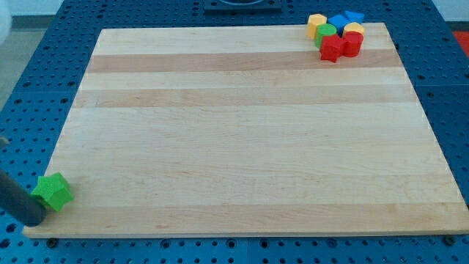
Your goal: Push the green star into the green circle
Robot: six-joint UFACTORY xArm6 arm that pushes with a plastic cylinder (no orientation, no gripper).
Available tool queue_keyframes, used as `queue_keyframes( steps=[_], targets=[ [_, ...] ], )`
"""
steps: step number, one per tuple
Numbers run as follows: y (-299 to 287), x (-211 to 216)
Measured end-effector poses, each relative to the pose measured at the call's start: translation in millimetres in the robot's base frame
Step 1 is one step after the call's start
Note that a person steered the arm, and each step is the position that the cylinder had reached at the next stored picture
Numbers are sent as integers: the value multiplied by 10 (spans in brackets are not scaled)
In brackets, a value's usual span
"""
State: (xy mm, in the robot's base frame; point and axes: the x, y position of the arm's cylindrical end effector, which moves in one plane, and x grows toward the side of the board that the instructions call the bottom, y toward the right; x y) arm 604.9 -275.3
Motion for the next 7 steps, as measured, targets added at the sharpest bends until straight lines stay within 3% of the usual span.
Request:
queue_keyframes(
  steps=[1,2,4,5,7],
  targets=[
    [454,-140],
    [477,-287],
    [235,114],
    [-143,7],
    [2,-396]
  ],
)
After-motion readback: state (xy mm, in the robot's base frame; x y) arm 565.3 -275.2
